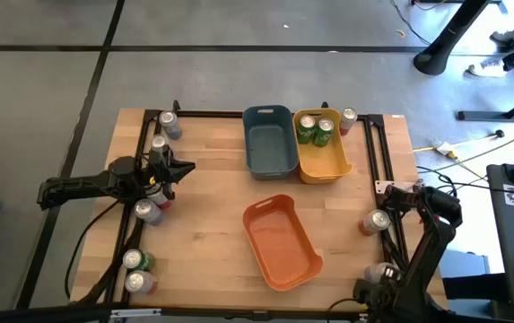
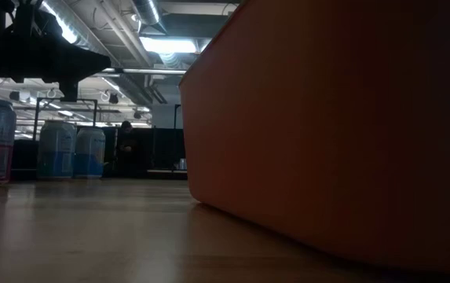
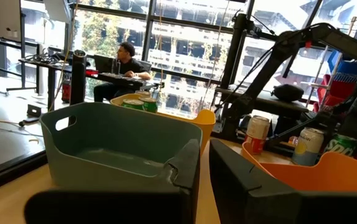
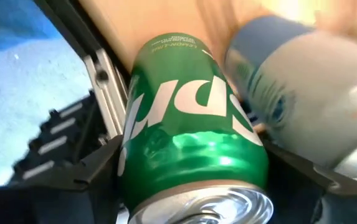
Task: Sort soda cans
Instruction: Put the green soda can into the yellow bin
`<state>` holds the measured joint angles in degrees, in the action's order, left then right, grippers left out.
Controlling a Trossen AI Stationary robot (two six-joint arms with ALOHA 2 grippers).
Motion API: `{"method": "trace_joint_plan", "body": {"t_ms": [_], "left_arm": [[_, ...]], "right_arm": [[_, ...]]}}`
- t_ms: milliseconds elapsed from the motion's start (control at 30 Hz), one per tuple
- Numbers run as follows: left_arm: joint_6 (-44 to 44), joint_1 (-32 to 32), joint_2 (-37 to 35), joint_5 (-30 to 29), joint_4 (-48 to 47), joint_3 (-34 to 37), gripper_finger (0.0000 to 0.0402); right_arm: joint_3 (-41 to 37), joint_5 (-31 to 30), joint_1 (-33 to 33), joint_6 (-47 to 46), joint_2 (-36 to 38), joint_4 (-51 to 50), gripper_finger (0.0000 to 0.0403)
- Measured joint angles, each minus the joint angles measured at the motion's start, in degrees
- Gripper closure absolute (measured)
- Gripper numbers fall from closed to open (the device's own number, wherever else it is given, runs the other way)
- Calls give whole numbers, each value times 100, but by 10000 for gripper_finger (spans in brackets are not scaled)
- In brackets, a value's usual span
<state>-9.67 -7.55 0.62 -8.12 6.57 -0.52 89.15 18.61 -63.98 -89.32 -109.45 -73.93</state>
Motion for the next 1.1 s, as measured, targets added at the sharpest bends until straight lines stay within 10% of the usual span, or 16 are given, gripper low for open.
{"method": "trace_joint_plan", "body": {"t_ms": [433, 1100], "left_arm": [[-39, 0, 0, 0, 7, -1, 373], [397, 0, 0, 0, 13, -1, 373]], "right_arm": [[1245, 94, 1158, 1032, 13, -1386, 115], [1735, -1891, 3475, 2348, 1357, -1622, 115]]}}
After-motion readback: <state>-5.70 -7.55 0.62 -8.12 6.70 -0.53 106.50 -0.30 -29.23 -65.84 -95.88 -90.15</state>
